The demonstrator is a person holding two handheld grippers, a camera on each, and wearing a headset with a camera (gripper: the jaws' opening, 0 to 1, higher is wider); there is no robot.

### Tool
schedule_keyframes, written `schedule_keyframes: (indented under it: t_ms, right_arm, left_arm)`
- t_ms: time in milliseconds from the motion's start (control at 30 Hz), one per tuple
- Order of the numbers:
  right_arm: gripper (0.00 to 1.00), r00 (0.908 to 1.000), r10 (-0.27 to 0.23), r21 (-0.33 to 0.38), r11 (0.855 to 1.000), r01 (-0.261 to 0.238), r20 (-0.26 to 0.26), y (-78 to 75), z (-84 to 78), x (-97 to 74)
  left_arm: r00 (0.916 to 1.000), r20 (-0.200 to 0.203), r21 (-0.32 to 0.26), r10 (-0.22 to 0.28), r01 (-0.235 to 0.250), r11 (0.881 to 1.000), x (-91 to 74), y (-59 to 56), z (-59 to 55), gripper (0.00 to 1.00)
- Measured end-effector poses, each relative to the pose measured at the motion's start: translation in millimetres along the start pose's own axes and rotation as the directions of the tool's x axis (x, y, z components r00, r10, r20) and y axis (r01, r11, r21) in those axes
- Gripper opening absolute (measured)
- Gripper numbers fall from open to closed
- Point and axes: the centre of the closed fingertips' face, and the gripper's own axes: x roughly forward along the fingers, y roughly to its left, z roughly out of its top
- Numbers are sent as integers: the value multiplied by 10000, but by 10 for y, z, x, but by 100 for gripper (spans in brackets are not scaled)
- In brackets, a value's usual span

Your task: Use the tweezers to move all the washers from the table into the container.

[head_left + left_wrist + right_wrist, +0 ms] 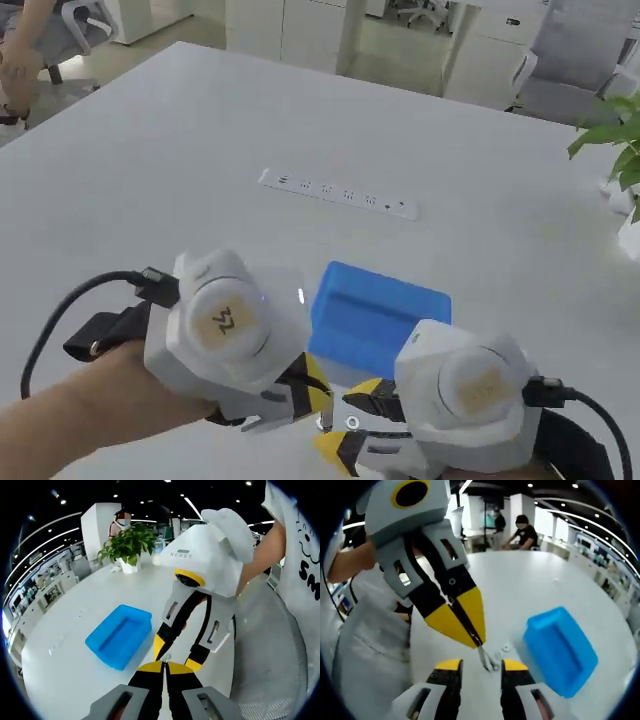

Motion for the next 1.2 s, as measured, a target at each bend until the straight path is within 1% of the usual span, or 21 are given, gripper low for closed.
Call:
schedule_keyframes:
  t_ms: [133, 300, 367, 400, 433, 500, 533, 767, 933, 967, 1033, 1200]
  right_arm:
    - [24, 9997, 254, -166, 9995, -254, -48, -2, 33, 60]
    - [19, 9995, 300, -174, 9994, -301, -34, -32, 68, 95]
    - [15, 9995, 324, -132, 9994, -325, -46, -32, 76, 100]
    - [11, 9996, 285, -176, 9994, -286, -64, -48, 71, 101]
    - [8, 9997, 222, -244, 9995, -224, -72, -62, 72, 100]
    - [8, 9998, 199, -257, 9995, -201, -93, -77, 75, 98]
    - [8, 9995, 284, -107, 9995, -286, -153, -76, 68, 97]
    - [8, 9990, 260, 174, 9995, -253, -363, -103, 67, 94]
    - [8, 9983, 254, -4, 9997, -255, -531, -103, 70, 103]
    - [8, 9975, 262, -70, 9996, -267, -653, -102, 55, 102]
    - [8, 9976, 222, -153, 9996, -233, -657, -102, 60, 90]
    - [8, 9971, 350, 44, 9994, -348, -671, -88, 59, 83]
  left_arm:
    - [9998, -69, 120, 190, -190, 9997, -22, 12, -22, 0]
    - [9994, 27, 49, 342, -342, 9994, -34, -13, -10, 0]
    - [9984, 103, 49, 563, -563, 9984, -26, -20, 6, 0]
    - [9974, 31, 277, 715, -715, 9971, -21, -31, 2, 0]
    - [9972, 26, 343, 745, -745, 9966, -15, -42, 10, 0]
    - [9957, -62, 248, 929, -927, 9954, -9, -33, 19, 0]
    - [9952, -49, 190, 976, -975, 9951, -4, -35, 25, 0]
    - [9913, 150, -117, 1305, -1303, 9914, 9, 7, 43, 0]
    - [9905, 143, -243, 1365, -1361, 9904, 6, 32, 32, 0]
    - [9909, 152, -281, 1340, -1336, 9906, 6, 29, 25, 0]
    - [9904, 268, -273, 1354, -1346, 9905, 1, 23, 34, 0]
    - [9909, 263, -255, 1320, -1313, 9910, 11, 16, 42, 0]
